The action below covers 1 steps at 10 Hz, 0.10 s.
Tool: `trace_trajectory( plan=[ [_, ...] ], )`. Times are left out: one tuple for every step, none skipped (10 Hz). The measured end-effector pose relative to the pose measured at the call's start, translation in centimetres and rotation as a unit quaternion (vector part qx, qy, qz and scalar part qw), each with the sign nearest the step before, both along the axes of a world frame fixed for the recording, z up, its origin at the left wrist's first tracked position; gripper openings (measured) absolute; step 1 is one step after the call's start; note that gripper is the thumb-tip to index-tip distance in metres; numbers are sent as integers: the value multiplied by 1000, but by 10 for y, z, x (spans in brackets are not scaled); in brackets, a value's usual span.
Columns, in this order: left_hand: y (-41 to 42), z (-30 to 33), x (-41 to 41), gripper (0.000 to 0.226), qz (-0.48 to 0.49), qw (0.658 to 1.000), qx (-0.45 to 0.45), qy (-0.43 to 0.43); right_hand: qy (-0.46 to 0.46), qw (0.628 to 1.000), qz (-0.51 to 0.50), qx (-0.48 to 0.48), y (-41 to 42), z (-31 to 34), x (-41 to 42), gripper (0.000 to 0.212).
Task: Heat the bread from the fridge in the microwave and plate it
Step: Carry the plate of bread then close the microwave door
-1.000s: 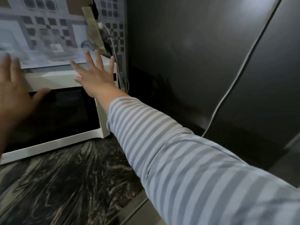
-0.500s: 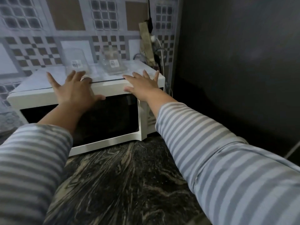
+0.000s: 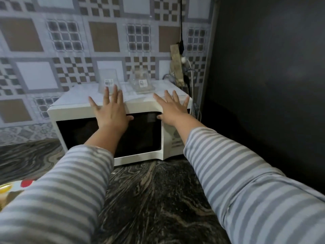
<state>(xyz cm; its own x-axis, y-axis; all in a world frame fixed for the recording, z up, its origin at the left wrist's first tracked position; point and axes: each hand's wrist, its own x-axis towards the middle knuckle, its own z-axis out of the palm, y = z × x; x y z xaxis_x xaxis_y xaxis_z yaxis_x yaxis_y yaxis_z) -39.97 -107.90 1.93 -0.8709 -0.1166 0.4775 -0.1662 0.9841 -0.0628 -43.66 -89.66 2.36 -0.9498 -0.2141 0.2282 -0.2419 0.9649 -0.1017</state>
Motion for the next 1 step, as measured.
trace_trajectory(
  plan=[
    [10,-4,31,77,-51,998,26,32,31,999,-2,-15,8,-16,34,73]
  ],
)
